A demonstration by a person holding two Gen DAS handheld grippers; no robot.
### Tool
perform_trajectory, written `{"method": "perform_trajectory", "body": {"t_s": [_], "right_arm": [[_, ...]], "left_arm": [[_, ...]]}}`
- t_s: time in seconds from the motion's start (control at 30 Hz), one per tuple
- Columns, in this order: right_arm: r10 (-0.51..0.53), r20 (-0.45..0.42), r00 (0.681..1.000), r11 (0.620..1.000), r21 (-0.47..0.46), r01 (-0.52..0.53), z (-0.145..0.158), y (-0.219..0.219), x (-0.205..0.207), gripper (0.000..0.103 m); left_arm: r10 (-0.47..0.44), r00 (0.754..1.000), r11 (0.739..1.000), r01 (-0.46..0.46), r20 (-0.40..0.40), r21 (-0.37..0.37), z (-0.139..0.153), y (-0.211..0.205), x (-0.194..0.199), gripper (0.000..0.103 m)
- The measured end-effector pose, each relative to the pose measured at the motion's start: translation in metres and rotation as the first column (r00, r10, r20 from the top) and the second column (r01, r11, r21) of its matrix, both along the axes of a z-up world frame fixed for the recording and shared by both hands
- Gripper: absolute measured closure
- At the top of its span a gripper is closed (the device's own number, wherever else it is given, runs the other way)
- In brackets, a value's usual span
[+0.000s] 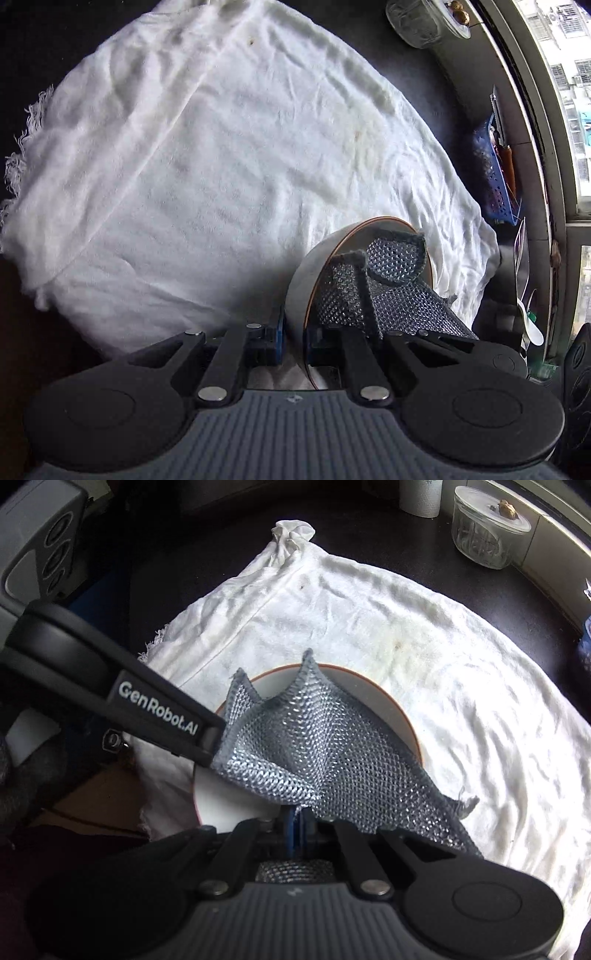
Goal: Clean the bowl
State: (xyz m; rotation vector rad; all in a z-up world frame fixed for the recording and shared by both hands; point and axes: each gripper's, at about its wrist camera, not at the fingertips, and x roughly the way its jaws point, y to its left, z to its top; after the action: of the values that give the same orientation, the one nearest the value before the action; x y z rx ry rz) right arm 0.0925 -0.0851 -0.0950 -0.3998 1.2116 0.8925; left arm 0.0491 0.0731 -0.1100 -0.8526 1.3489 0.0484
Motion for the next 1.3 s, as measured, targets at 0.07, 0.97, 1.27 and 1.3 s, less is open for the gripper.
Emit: {"method": "perform_trajectory", "body": {"t_s": [0.07, 0.97, 1.27, 1.3], "right_arm": [[-0.007, -0.011, 1.000, 1.000, 0.011, 0.007, -0.001, 0.001, -0.003, 0.099], [-0.084, 0.098, 0.992, 0.992, -0.083, 0.093, 0.000, -0.001, -0.003, 0.100], [-0.343, -0.038, 0.938, 0.939, 0.010, 0.344, 0.000, -0.009, 0.004, 0.100], [-0.352, -0.063, 0.934, 0.935, 0.023, 0.354, -0.001, -0.009, 0.004, 0.100]], "left_arm": [[-0.051, 0.998, 0.998, 0.050, 0.021, 0.030, 0.003, -0.004, 0.001, 0.094], [-0.482, 0.869, 0.856, 0.440, 0.113, 0.270, 0.019, -0.027, 0.030, 0.092], [-0.252, 0.968, 0.967, 0.252, -0.004, 0.027, 0.003, -0.005, 0.031, 0.092], [-0.237, 0.971, 0.971, 0.238, -0.013, 0.020, 0.002, -0.004, 0.030, 0.093]]}}
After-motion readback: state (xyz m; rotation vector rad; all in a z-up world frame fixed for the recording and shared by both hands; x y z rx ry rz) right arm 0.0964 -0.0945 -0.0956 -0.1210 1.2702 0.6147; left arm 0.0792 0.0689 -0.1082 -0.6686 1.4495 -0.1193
